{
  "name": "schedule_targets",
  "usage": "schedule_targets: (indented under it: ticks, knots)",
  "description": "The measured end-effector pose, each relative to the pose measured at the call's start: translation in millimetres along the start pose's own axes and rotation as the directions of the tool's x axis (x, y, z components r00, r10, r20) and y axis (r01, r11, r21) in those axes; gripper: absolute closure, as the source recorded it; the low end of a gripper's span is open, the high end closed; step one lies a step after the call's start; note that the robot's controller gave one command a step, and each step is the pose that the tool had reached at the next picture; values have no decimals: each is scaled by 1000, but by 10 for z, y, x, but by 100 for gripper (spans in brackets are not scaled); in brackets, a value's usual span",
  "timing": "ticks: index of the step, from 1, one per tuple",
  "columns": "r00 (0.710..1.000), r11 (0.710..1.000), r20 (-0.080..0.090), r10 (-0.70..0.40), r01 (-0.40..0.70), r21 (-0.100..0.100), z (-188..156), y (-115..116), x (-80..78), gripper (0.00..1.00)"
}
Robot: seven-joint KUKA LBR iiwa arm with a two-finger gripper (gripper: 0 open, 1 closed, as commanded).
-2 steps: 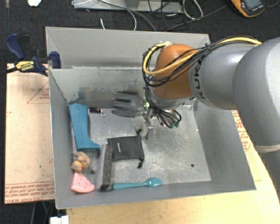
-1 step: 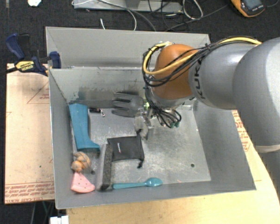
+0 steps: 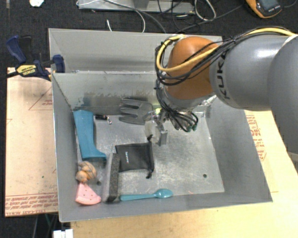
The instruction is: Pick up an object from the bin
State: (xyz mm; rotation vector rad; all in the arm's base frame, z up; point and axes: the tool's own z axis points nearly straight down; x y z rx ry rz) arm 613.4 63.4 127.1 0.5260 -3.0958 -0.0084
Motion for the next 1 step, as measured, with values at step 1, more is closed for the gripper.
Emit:
schedule_targets:
  ticks: [1]
  knots:
    - [1000,1000,0,16,-16,-1,-755,90,96,100]
